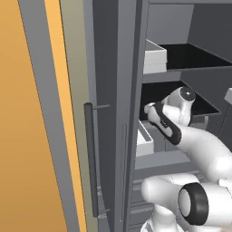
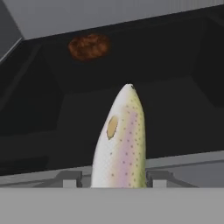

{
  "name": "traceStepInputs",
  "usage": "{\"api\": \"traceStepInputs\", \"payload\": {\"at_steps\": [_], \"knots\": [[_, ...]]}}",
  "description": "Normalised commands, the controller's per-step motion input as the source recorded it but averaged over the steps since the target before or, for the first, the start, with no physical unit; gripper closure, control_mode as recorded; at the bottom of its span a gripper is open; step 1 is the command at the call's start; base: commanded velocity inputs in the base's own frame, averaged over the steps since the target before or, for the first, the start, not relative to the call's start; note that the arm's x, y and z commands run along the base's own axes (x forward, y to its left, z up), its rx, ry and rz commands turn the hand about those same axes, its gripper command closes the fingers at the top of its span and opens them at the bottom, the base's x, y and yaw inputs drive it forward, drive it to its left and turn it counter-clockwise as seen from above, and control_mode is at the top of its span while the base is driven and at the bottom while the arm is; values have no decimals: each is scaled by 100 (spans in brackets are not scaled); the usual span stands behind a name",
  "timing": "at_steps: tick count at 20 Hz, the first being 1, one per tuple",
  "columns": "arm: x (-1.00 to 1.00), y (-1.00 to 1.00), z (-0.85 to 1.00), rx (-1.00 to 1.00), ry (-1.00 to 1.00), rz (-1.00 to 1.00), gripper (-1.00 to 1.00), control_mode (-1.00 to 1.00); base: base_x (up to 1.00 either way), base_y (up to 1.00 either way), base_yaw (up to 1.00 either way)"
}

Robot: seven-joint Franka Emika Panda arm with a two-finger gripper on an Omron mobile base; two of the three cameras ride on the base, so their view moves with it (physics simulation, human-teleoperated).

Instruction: Take the fish from the fridge and place it on the digital scale on the counter by the fridge. Wait a few seconds for a reading, then move it to the plate on the dining counter.

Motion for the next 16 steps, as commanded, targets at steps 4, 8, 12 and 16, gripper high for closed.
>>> {"api": "traceStepInputs", "payload": {"at_steps": [4, 8, 12, 16], "knots": [[-82, 0, 59, -3, 4, 8, 100, -100, 0, 0, 0], [-77, 0, 55, -9, 10, 10, 100, -100, 0, 0, 0], [-84, 0, 60, -10, 8, 14, 100, -100, 0, 0, 0], [-96, 0, 61, -7, 4, 13, 100, -100, 0, 0, 0]]}}
